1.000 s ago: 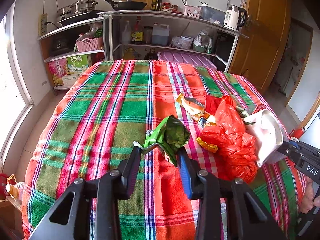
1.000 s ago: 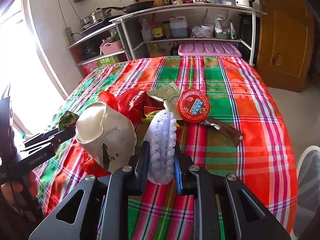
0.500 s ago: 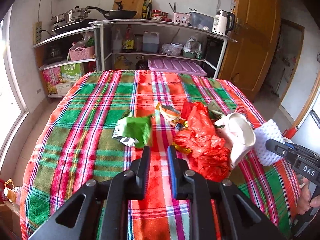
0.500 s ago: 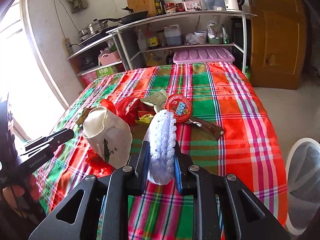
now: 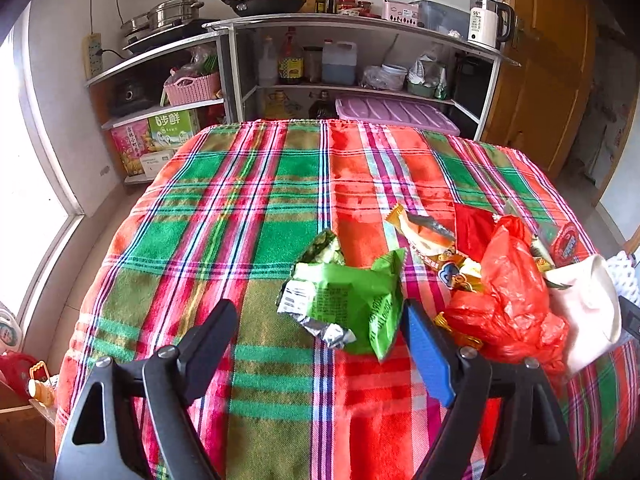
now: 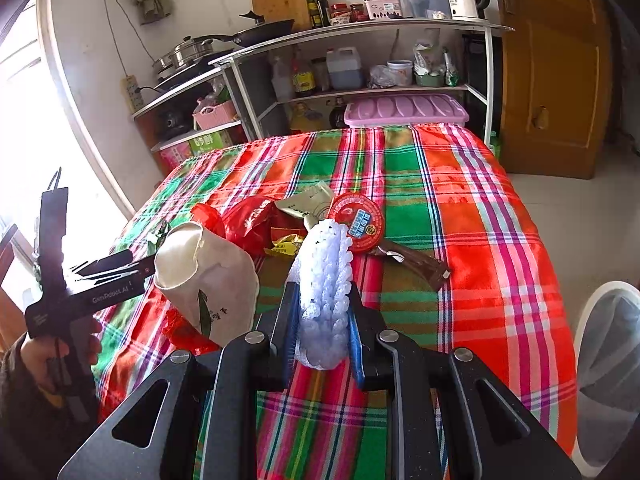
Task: Collect trash
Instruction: 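Grasp a white foam net with the right gripper while the left gripper grasps the green snack bag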
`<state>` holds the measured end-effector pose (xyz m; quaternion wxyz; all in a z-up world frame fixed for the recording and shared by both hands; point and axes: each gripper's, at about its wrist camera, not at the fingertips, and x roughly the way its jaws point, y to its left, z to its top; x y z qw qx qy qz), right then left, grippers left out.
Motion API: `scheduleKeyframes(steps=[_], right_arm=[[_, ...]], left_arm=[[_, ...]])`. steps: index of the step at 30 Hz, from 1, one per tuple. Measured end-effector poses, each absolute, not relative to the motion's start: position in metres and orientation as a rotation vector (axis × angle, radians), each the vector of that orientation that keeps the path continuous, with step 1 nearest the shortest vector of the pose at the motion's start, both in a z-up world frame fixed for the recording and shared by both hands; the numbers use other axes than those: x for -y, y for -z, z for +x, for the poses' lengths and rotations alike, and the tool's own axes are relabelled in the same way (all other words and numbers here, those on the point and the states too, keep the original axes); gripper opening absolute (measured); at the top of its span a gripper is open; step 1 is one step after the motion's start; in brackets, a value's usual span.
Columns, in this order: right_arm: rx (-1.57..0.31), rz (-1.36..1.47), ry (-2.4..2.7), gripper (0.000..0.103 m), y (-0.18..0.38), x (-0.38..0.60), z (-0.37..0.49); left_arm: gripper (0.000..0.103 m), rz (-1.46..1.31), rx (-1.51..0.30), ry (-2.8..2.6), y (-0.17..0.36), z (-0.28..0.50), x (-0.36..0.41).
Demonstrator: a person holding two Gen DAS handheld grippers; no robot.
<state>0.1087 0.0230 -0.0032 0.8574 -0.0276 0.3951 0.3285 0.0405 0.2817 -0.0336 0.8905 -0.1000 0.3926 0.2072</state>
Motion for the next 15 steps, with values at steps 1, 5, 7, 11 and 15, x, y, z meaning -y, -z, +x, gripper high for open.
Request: scheduleKeyframes(steps=[1,5,7,11,15], right_arm=[[-0.831,-0.061,-0.690,0.022,0.004,-0.024,0.109],[-0.838,-0.069,-0.689,0.022,0.006,-0.030,0.115],[-0.846,-0.071,-0.689,0.022,0.008,-0.033,0.118],[-0.854,-0.078,-0.688,0.022,0.012,-0.037,0.120],[-0.857,-0.073,-0.686,0.022,0.013,-0.038,0.123]], left_arm=[[0.085,-0.212,-0.823,-0.430,0.035,0.042,-0.282],[0.082,-0.208,-0.828,-0.413,0.038,0.050,-0.282],[0.067,-0.214,-0.838,-0.411,0.040,0.053,-0.282],[0.051,-0.207,-0.844,-0.397,0.041,0.055,-0.280],[0.035,-0.201,-0.851,-0.398,0.042,0.056,-0.278]])
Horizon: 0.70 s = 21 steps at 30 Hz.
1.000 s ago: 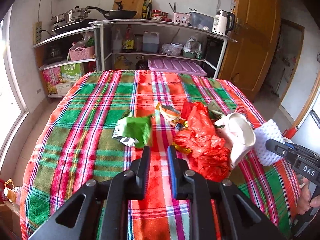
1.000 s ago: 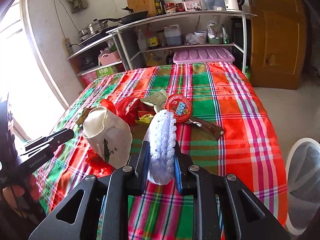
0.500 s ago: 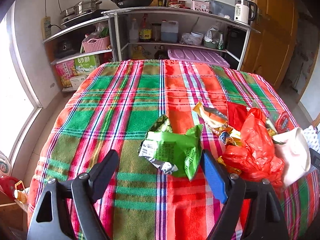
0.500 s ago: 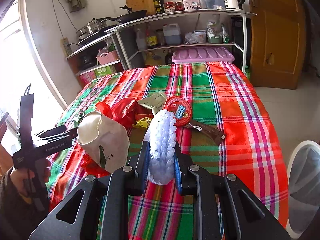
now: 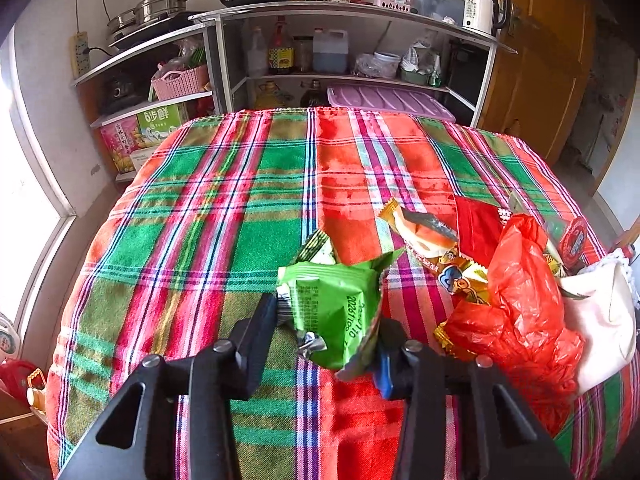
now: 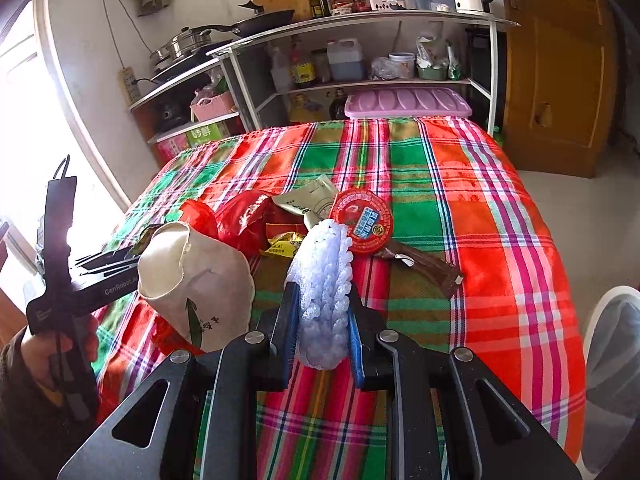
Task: Collect trash
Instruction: 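Grasp a white foam net with the right gripper while the left gripper grasps the green snack bag, then carry both items to the bin and open both grippers to drop them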
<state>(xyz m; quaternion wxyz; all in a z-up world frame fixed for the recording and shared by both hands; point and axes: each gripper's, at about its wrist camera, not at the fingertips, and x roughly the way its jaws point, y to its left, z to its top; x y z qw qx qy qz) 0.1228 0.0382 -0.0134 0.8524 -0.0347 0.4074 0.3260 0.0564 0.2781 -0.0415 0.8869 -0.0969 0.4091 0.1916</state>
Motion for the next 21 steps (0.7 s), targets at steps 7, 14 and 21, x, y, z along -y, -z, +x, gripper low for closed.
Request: scheduleKeyframes(steps=[7,14,21], right_arm=[[-0.855,-0.065,-0.686,0.022,0.014,-0.036,0.122],[-0.838,-0.047,-0.690,0.022,0.008,-0.027,0.114],[-0.797,-0.022,-0.674,0.022,-0.008,-0.005,0.103]], left_arm=[[0.029,-0.198,-0.832,-0.386,0.034,0.047,-0.272],[0.029,-0.193,-0.777,-0.339,0.007,0.029,-0.247],[0.029,-0.155,-0.703,-0.272,-0.027,0.016,-0.208]])
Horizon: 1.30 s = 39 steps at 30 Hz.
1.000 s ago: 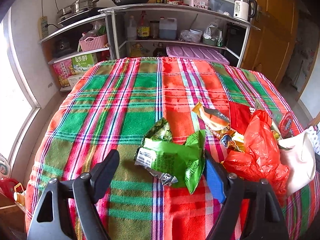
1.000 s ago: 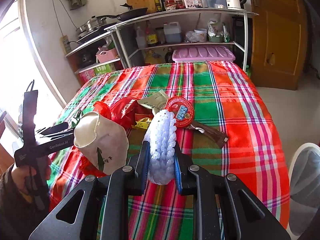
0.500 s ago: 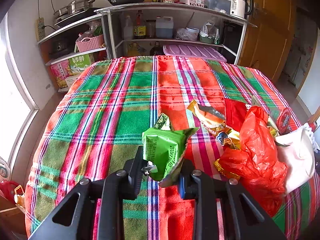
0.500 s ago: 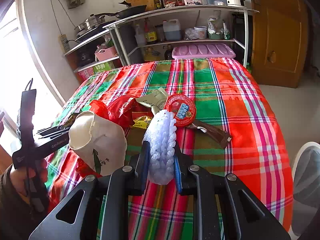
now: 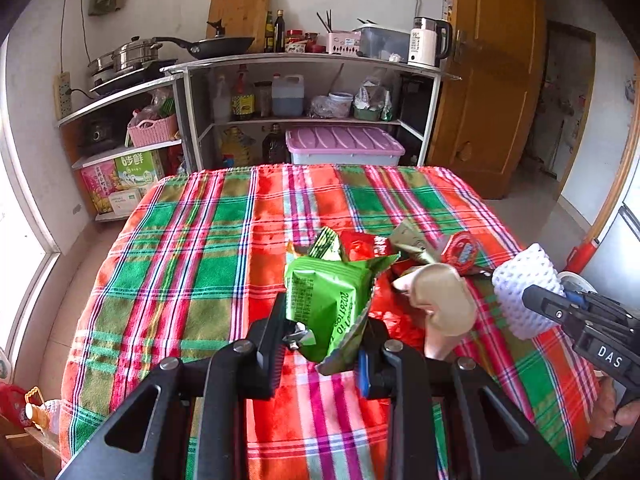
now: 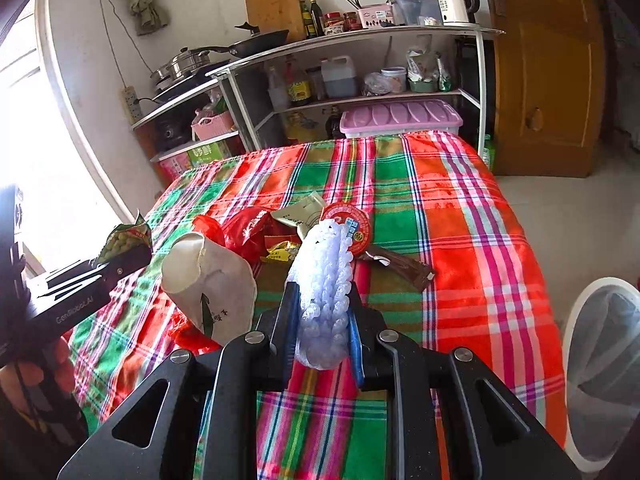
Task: Collect trash
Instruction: 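Carry both items to the bin and open both grippers to drop them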
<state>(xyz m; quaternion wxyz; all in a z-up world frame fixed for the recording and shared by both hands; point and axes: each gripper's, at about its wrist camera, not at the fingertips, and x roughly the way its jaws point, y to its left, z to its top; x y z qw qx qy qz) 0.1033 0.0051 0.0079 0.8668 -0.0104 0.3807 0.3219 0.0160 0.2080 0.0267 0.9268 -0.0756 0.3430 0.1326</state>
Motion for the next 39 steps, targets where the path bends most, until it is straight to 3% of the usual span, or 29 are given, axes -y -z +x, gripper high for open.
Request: scheduleKeyframes(steps=[17,29,39], right_arm=[[-0.712,0.043,-0.519,0.022,-0.039,0.089,0.088],[-0.702,0.108,-0.301,0.022,-0.042,0.202,0.092],[-0.776,0.141,-0.147,0.022,-0.012,0.282,0.101]], left_arm=[[0.029,-0.035,-0.651,-0.042,-0.056,0.045,-0.099],[0.030,0.009,-0.695,0.199,-0.048,0.094,0.009],[0.033,0.029,-0.806,0.362,-0.017,0.124,0.097]])
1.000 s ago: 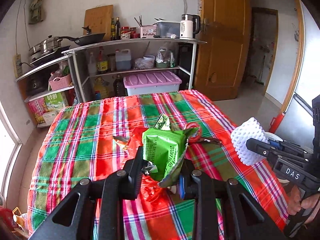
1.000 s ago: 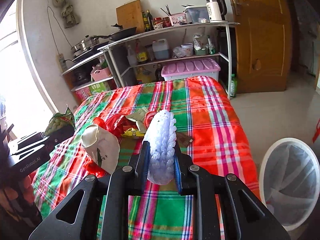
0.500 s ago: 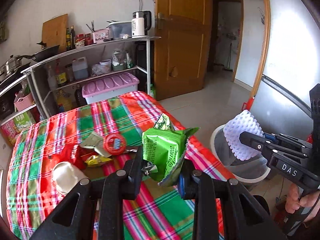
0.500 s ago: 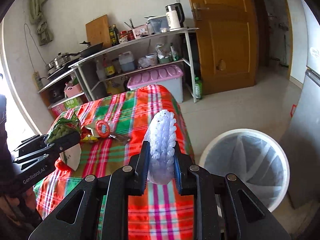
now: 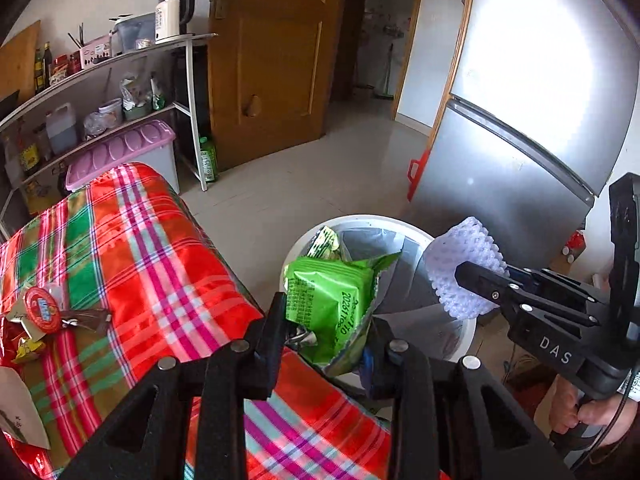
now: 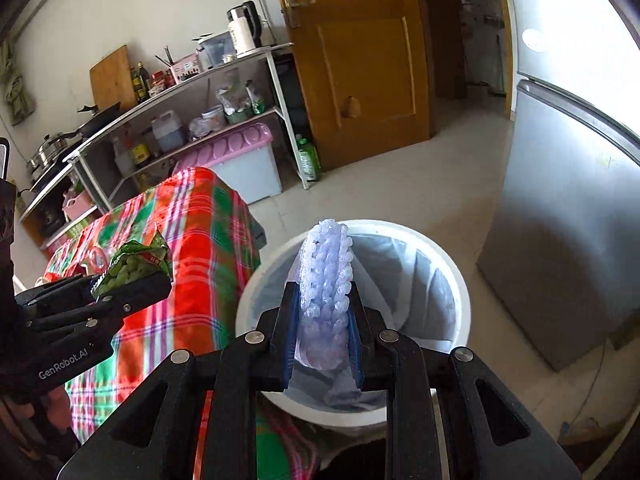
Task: Collect trash
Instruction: 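Carry both items to the bin and open both grippers to drop them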
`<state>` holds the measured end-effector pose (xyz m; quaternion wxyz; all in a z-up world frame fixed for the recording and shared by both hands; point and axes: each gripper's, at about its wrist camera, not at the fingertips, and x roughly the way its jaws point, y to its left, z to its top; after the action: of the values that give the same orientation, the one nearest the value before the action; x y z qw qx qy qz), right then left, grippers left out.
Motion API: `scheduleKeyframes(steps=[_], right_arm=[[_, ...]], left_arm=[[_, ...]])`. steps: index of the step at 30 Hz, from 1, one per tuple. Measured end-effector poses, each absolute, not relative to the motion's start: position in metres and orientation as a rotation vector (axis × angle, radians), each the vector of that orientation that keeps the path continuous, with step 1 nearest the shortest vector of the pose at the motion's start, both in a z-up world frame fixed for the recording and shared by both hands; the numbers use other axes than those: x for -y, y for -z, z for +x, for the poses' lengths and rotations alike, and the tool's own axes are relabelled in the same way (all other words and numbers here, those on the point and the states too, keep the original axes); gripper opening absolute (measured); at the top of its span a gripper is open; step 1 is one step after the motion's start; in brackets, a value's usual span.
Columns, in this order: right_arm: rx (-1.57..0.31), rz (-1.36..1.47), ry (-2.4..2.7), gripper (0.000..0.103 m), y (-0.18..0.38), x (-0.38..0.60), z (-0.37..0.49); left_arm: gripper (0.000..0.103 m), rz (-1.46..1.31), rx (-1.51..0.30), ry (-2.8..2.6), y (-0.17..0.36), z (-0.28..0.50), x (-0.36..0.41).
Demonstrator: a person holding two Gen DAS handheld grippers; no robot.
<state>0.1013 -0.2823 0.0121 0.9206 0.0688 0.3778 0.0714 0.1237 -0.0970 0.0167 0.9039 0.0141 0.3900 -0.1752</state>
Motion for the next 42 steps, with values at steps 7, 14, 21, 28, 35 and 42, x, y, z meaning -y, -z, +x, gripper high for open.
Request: scheduleKeyframes(steps=[7,14,21,28,35,42], right_arm=[[-0.841,0.140,-0.106,0.022,0.012,0.304,0.108],[-0.903,0.138,-0.086,0.023,0.034,0.314,0.120],[-0.944,0.141,-0.058,0.039,0.049,0.318,0.127],[-0.935,0.139,-0.047,0.050,0.047,0.317,0.126],[-0.913,0.128,-0.050,0.050,0.038,0.309,0.122],[-0.875,0.122,-0.098,0.050,0.025,0.286,0.115]], left_arm=[[0.035,0.060,-0.880,0.413,0.003,0.136,0.134],[0.039,0.091,-0.911,0.384,0.019,0.142,0.147],[0.063,0.087,-0.925,0.370,0.023,0.144,0.147],[0.067,0.069,-0.929,0.358,0.023,0.145,0.142],[0.072,0.043,-0.895,0.332,0.012,0.135,0.122],[0.074,0.009,-0.834,0.262,-0.005,0.116,0.083]])
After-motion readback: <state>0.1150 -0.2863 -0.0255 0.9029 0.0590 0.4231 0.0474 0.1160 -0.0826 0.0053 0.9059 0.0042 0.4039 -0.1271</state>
